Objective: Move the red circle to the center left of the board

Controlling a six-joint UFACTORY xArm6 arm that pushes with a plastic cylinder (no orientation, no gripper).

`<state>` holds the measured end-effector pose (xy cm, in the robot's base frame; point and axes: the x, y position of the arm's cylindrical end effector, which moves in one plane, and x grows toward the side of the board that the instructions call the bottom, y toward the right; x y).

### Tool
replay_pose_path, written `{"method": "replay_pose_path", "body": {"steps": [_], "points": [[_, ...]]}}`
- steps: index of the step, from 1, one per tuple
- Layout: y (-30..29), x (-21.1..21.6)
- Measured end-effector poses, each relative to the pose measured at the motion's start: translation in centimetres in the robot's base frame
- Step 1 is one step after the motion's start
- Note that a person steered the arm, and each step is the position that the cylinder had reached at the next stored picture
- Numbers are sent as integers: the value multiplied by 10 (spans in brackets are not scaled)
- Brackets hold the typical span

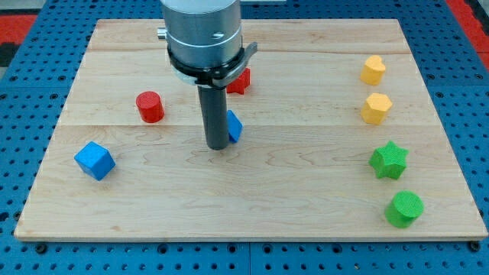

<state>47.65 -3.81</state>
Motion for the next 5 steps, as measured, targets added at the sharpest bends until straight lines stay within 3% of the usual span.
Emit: {"method": "replay_pose_path", "body": {"steps": [2, 3, 5], "points": [[24, 1], [-14, 40], [-82, -8]]}}
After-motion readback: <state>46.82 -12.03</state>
